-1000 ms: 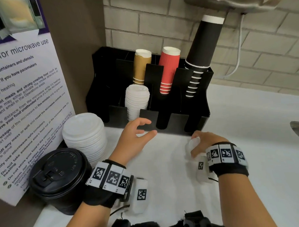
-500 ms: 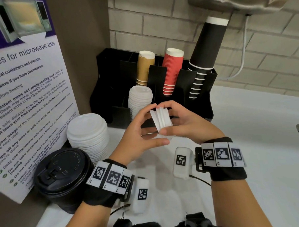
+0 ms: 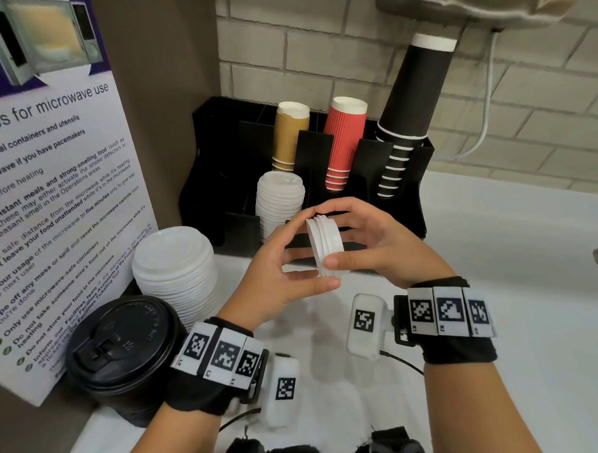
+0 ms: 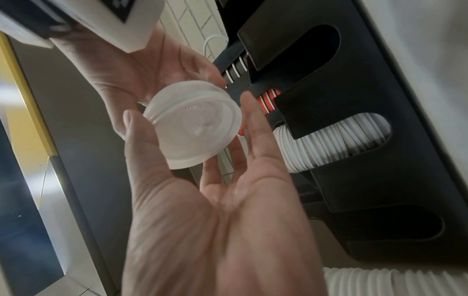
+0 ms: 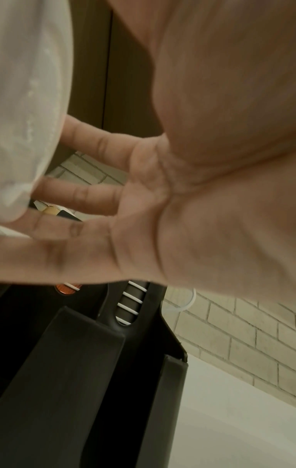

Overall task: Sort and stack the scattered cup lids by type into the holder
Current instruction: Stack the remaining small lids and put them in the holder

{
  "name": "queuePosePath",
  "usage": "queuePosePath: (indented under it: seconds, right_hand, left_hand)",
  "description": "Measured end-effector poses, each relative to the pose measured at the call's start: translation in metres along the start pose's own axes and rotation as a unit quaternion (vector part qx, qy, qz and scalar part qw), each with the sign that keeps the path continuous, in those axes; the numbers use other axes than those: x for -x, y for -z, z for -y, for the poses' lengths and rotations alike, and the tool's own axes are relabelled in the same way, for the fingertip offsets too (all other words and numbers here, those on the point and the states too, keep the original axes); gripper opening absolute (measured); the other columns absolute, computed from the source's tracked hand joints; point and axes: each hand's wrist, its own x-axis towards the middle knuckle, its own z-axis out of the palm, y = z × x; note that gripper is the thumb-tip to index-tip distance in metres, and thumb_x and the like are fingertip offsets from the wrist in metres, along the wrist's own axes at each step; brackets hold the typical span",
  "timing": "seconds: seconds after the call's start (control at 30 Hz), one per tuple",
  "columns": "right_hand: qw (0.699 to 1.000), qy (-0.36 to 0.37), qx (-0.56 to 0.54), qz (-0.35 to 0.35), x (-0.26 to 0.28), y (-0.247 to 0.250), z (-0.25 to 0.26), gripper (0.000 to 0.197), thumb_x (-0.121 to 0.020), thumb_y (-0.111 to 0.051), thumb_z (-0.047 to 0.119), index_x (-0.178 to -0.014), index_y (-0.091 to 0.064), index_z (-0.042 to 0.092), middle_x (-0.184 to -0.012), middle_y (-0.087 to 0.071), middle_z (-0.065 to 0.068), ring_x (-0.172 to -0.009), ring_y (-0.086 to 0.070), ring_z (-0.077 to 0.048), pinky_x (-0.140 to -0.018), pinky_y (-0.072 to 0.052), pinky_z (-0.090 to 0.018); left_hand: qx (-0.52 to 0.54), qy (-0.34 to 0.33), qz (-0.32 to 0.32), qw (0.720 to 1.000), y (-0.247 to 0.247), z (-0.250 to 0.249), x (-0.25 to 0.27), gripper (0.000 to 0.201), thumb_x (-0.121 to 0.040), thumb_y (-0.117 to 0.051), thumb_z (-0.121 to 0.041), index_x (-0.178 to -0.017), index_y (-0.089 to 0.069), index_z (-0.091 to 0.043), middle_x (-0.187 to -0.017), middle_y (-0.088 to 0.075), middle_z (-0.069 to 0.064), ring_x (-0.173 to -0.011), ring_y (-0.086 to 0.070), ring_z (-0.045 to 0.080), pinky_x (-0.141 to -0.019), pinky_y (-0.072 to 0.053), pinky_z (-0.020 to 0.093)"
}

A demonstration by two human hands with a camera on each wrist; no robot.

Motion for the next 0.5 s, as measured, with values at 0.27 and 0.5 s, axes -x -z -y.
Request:
queuePosePath:
  seconds: [0.27,0.5]
  right_hand:
    - [1.0,0.011,0.019,0.005,0.0026,0.0018,0.0017,0.062,-0.067,-0.083,0.017,-0.123,-0.057,0.024,-0.118,-0.065,0.0,-0.112,-0.062,-0.018,-0.096,-0.051,-0.042]
    - [0.999,0.012,-0.032,-0.004,0.0005,-0.0024,-0.0028,0.059,-0.068,-0.08,0.012,-0.12,-0.057,0.027,-0.117,-0.061,-0.004,-0.104,-0.063,-0.021,-0.081,-0.056,-0.035]
  left_hand:
    - [-0.008,0.008,0.01,1.0,-0.0002,-0.0011,0.0001,0.097,-0.059,-0.089,-0.022,-0.144,-0.041,-0.028,-0.137,-0.051,-0.001,-0.114,-0.061,0.018,-0.085,-0.058,0.041]
    - [0.013,-0.033,-0.037,0.999,-0.0029,0.0018,-0.0008,0.088,-0.056,-0.088,-0.028,-0.133,-0.048,-0.037,-0.132,-0.053,-0.012,-0.117,-0.059,0.016,-0.084,-0.058,0.038]
